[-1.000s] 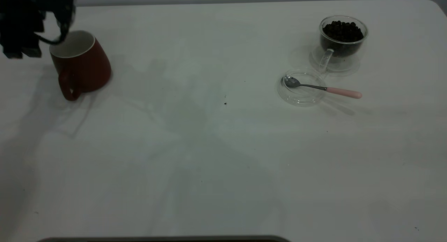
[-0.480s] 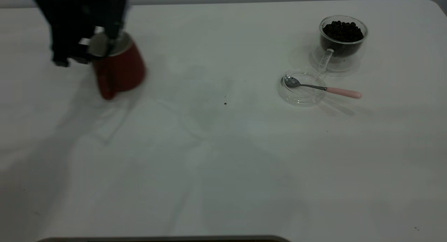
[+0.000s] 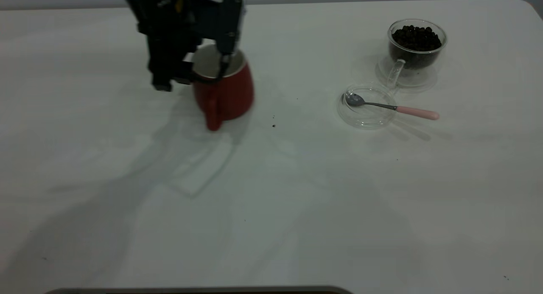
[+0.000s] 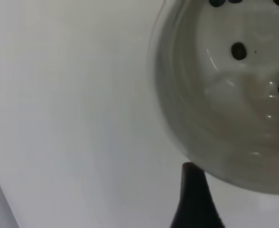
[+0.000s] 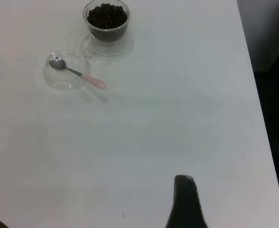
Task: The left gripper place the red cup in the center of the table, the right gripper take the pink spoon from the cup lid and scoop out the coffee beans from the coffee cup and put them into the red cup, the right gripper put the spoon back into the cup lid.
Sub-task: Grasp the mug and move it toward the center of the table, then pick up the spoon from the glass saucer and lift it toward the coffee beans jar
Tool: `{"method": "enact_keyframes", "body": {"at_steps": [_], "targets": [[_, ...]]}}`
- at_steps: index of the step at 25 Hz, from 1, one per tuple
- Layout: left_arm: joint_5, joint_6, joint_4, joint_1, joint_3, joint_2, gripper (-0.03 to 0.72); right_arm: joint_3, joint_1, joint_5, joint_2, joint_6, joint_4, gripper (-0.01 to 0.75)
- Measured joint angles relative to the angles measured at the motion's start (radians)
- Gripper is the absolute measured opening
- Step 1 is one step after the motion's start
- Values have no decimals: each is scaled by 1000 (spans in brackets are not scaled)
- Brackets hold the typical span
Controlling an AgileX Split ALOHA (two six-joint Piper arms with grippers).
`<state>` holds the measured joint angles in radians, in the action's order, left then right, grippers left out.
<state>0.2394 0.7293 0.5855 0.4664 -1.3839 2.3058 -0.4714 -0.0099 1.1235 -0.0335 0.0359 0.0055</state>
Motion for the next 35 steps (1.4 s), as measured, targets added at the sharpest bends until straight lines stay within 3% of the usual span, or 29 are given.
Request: {"method": "enact_keyframes", "body": {"at_steps": [5,15,25,31,35], "targets": [[30,-159,-1,21,-8,-31,569,0,0,0,0,0,0,589],[465,-611,-8,-63,-80,-397,569,0,0,0,0,0,0,589],[906,-747,-30,-66,-81,-837,569,0,0,1,0,0,0,589],[930,-766,-113,-66,-72,-1037,569,0,0,1,0,0,0,589],[930,-766,-204,-66,20,-1196,569,0,0,1,0,0,0,589]]}}
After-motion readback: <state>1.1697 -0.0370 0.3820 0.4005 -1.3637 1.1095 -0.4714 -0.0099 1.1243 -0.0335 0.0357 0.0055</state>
